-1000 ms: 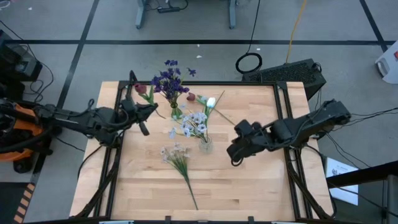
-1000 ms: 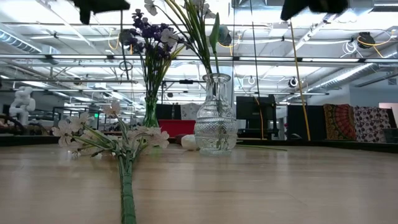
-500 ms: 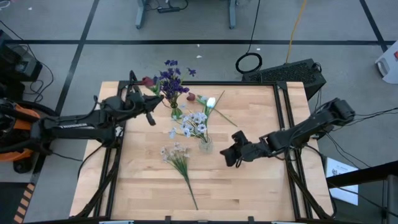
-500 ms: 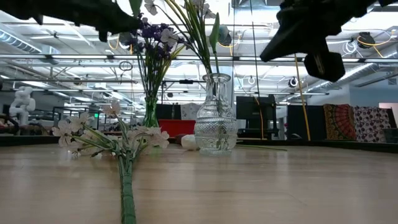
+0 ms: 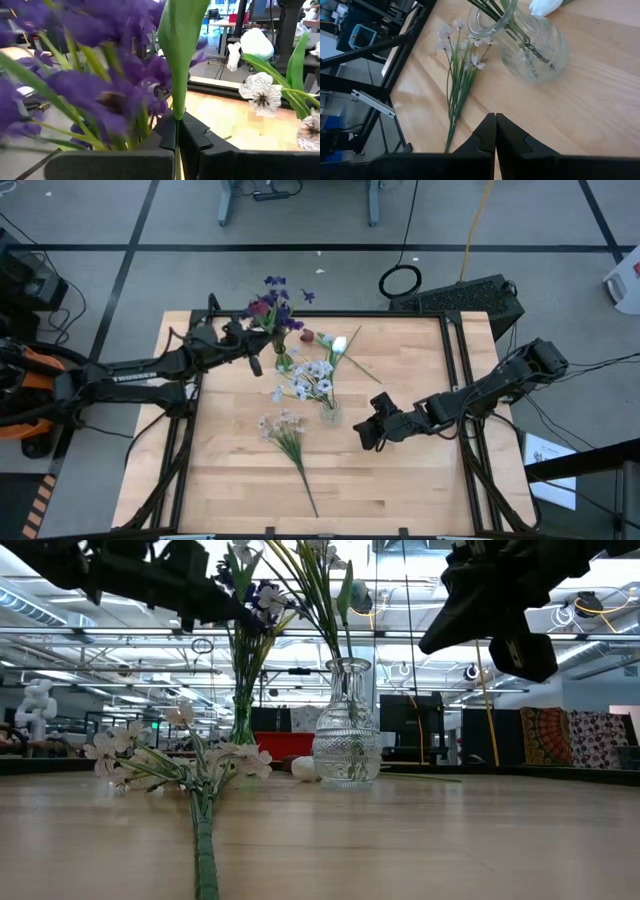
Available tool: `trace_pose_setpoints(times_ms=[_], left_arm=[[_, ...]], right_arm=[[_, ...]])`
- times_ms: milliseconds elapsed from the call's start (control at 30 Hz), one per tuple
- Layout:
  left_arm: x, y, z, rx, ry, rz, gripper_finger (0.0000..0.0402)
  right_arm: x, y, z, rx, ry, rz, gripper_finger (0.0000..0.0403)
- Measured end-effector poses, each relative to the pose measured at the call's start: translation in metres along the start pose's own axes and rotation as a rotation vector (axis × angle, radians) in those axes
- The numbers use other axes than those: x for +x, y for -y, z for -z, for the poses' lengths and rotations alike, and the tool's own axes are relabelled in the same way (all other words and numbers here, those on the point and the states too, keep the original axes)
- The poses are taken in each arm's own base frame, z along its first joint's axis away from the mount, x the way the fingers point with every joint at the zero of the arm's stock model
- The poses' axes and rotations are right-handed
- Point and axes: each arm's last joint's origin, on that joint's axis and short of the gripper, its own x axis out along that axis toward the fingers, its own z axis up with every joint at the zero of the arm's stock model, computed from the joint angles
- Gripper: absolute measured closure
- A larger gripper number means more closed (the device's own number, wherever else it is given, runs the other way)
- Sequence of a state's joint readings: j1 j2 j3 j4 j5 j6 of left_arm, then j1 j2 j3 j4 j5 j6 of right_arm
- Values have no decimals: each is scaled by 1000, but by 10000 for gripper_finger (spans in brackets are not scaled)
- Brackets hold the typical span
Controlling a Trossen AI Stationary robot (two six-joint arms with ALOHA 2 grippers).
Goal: Sort flowers into vase by color
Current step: Put the bottom red flower into the green vase
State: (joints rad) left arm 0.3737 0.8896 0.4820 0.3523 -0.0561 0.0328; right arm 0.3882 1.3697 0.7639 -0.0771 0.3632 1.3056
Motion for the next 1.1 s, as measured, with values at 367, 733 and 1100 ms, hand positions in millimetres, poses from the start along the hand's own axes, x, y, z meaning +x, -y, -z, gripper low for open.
trace_pose_setpoints(times_ms=[367, 733, 1100], left_arm=[[23, -1, 21, -30, -86, -14, 398], [32, -5, 27, -52, -88, -25, 397], [32, -4, 28, -51, -103, -22, 356]], right_arm=[[0, 0, 0, -6, 2, 1, 403], [0, 0, 0, -13, 6, 5, 403], [1, 1, -2, -8, 11, 7, 403]])
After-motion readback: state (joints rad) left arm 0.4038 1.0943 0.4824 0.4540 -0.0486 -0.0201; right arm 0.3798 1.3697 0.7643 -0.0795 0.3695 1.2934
